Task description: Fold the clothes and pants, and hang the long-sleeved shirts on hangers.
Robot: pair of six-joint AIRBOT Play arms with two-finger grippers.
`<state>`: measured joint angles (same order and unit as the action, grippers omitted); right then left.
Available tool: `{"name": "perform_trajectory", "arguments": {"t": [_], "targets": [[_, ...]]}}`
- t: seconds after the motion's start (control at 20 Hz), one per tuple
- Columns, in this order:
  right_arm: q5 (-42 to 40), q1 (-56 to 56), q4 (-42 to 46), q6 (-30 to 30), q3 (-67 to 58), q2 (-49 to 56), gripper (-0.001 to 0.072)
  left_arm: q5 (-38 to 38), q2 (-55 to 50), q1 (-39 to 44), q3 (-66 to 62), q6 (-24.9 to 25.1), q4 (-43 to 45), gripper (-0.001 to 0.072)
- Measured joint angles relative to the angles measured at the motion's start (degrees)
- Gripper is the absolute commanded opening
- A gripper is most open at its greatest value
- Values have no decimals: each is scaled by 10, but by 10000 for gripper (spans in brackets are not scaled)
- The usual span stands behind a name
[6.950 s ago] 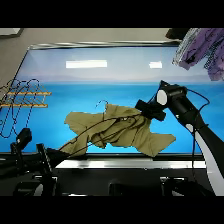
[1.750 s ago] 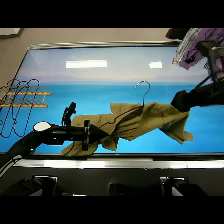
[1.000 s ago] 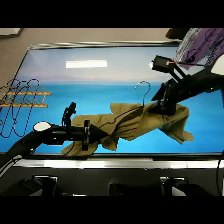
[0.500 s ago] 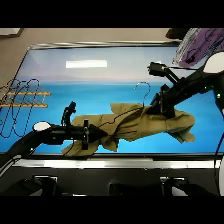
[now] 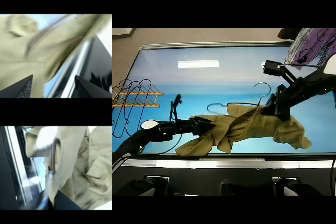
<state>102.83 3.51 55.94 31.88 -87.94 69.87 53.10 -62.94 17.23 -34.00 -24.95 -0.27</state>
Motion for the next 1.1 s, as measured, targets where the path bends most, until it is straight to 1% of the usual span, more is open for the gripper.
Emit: {"name": "perform_trajectory", "arguments": {"t": [0.15,0.25,0.35,0.45,0.55,0.65,0.75,0.85,0.95,1.0,1.1], "targets": [[-9,0,10,17,0,-11,24,-9,6,-33,0,-109,83,601],[-13,0,13,26,0,-14,24,-13,15,-22,0,-182,167,601],[-18,0,15,32,0,-16,24,-23,22,21,0,-250,243,601],[-21,0,17,38,0,-17,24,-49,26,85,0,-305,303,601],[-23,0,17,45,0,-17,25,-99,28,163,0,-363,369,601],[-23,0,17,54,0,-17,25,-158,27,223,0,-423,427,601],[-23,0,17,61,0,-17,25,-213,23,258,0,-471,465,601],[-23,0,17,64,0,-17,25,-259,16,276,0,-499,489,601],[-24,0,17,68,0,-17,25,-290,2,286,0,-515,504,591],[-24,0,17,68,0,-17,25,-301,-7,289,0,-521,509,521],[-26,0,17,68,0,-17,25,-313,-21,294,0,-526,515,205]]}}
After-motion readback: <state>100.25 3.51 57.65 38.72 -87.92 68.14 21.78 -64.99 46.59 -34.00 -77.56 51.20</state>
